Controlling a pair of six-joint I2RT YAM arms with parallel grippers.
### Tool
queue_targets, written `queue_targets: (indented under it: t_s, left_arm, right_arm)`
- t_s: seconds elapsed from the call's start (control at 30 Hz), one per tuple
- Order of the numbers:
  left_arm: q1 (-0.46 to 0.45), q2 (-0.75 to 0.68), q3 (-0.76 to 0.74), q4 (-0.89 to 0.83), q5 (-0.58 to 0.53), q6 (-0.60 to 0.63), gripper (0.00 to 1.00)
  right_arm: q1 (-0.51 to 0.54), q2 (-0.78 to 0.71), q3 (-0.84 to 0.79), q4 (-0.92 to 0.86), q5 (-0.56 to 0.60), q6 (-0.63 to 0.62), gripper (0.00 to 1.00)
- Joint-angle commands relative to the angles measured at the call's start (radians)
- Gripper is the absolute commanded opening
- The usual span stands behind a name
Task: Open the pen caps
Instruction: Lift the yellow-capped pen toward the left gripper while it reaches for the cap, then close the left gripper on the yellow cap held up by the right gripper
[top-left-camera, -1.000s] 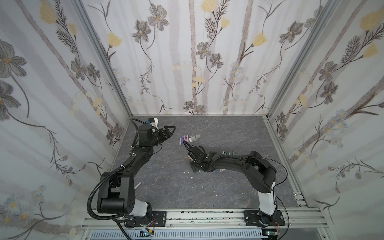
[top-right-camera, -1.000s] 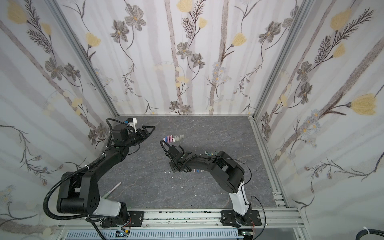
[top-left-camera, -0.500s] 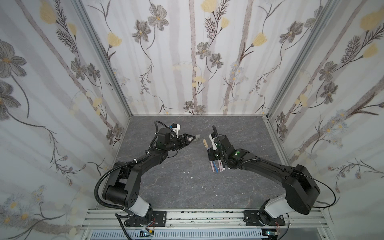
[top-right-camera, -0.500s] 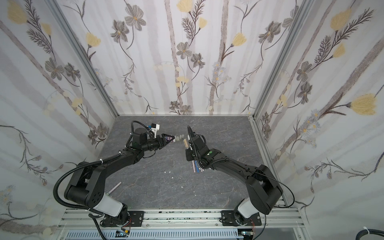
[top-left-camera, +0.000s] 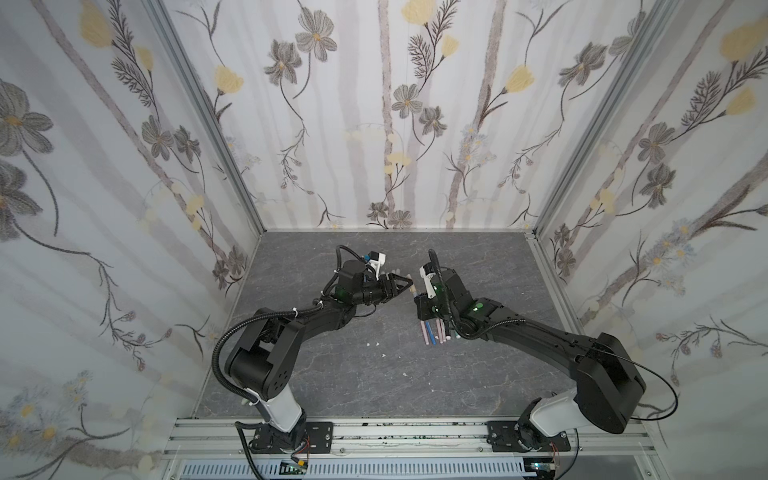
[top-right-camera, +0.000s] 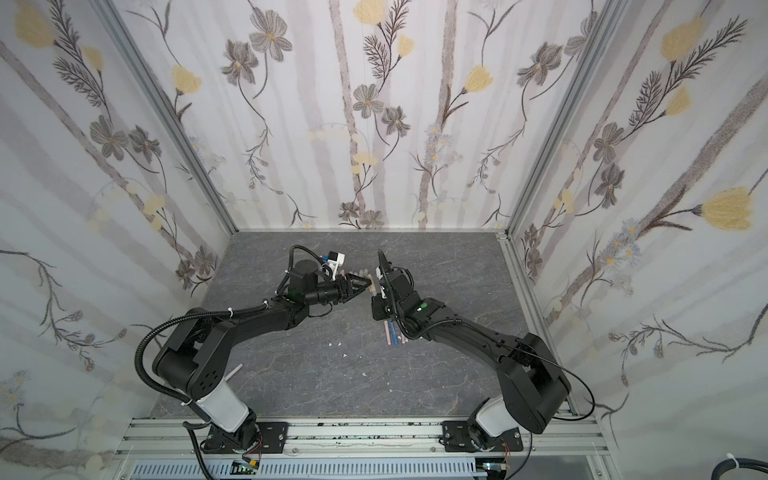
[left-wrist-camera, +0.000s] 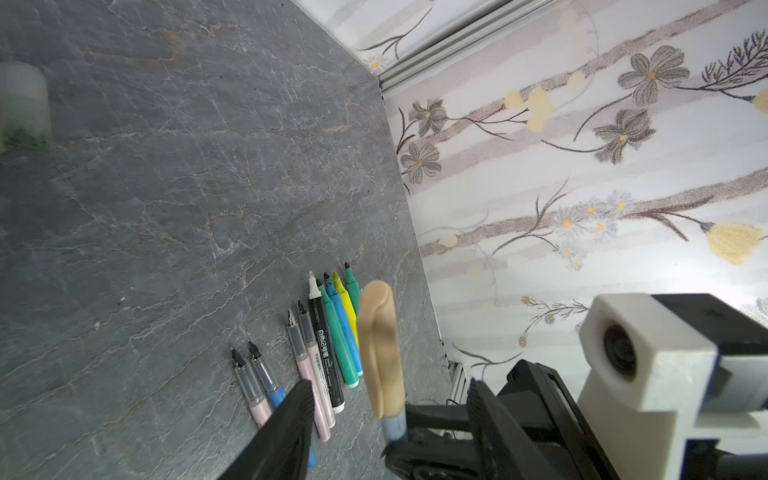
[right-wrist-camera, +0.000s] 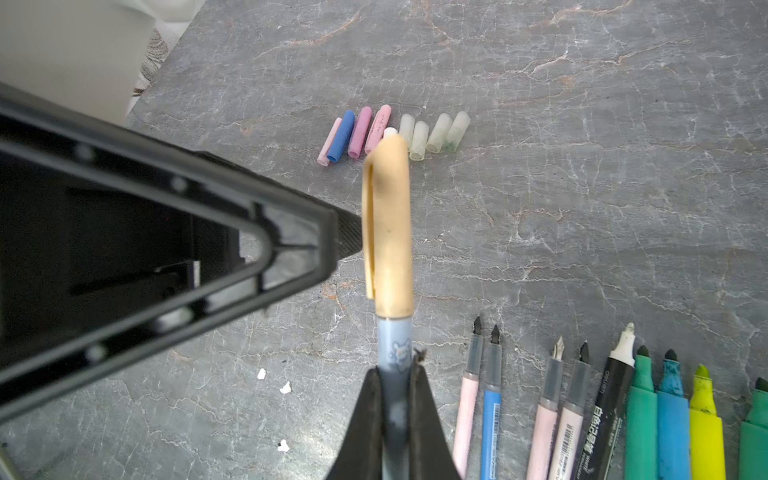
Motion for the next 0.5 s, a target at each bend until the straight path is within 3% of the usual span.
queue_targets:
  t_s: [0.0,0.47]
  left_arm:
    - [-0.005,0.017,0.019,0.061,0.002,-0.023,0.54]
    - [-0.023,0.079,0.062,0.084,0.018,-0.048,0.32]
  right_arm:
    - [0.0,-0.008,0.009,0.035,-0.006,0.009,0.0]
    - [0.001,0.012,0.025,0.046,-0.012,0.006,0.0]
